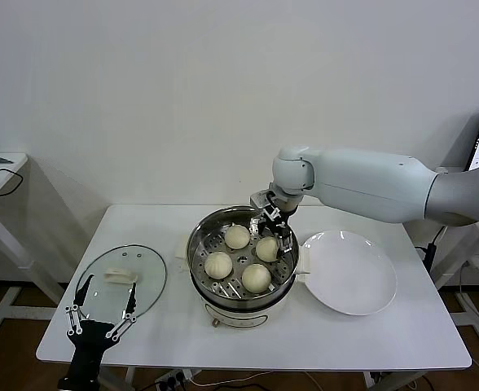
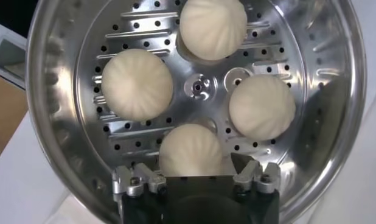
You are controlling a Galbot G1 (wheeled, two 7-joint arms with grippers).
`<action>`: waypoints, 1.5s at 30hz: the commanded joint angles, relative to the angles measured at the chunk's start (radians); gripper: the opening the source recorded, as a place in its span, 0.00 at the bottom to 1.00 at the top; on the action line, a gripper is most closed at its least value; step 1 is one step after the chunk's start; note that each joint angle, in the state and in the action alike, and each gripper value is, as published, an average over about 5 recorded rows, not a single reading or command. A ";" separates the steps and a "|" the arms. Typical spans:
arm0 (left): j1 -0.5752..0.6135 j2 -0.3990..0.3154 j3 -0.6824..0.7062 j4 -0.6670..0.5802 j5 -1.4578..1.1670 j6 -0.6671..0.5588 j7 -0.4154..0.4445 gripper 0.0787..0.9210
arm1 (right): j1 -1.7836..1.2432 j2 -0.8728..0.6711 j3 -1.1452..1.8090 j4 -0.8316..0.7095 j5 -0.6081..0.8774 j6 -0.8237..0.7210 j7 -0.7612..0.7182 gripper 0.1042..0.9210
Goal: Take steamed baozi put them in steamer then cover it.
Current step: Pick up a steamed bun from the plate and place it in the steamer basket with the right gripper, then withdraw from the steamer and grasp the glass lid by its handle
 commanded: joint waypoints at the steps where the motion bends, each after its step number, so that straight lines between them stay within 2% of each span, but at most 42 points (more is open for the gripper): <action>1: -0.005 0.001 0.001 -0.004 0.034 0.005 -0.012 0.88 | 0.026 -0.120 0.111 0.107 0.058 0.021 0.016 0.88; 3: -0.008 0.003 0.004 -0.004 0.045 0.007 -0.016 0.88 | 0.013 -0.185 0.166 0.146 0.134 0.041 0.079 0.88; 6: -0.015 0.008 0.008 -0.004 0.082 0.009 -0.034 0.88 | -0.025 -0.288 0.237 0.199 0.277 0.093 0.275 0.88; 11: -0.034 0.012 0.019 -0.009 0.164 0.023 -0.071 0.88 | -0.164 -0.482 0.355 0.280 0.469 0.225 0.798 0.88; 15: -0.052 0.016 0.029 -0.017 0.200 0.047 -0.105 0.88 | -0.460 -0.565 0.636 0.329 0.552 0.336 1.195 0.88; 18: -0.066 0.015 0.037 -0.023 0.253 0.069 -0.149 0.88 | -0.777 -0.590 0.950 0.392 0.579 0.351 1.344 0.88; 22: -0.081 0.022 0.033 -0.018 0.321 0.098 -0.172 0.88 | -1.152 -0.575 1.298 0.426 0.497 0.382 1.377 0.88; 26: -0.102 0.043 0.022 0.007 0.383 0.144 -0.194 0.88 | -1.417 -0.491 1.518 0.384 0.376 0.458 1.376 0.88; 31: -0.136 0.068 0.015 0.057 0.479 0.185 -0.243 0.88 | -1.660 -0.308 1.705 0.325 0.238 0.557 1.331 0.88; 35: -0.153 0.088 0.007 0.115 0.550 0.195 -0.242 0.88 | -1.779 -0.147 1.775 0.284 0.116 0.629 1.310 0.88; 39: -0.168 0.116 0.004 0.202 0.634 0.196 -0.240 0.88 | -1.847 -0.043 1.812 0.275 0.044 0.685 1.300 0.88; 45: -0.235 0.137 -0.031 0.440 0.969 0.101 -0.256 0.88 | -1.923 0.042 1.842 0.286 -0.024 0.739 1.256 0.88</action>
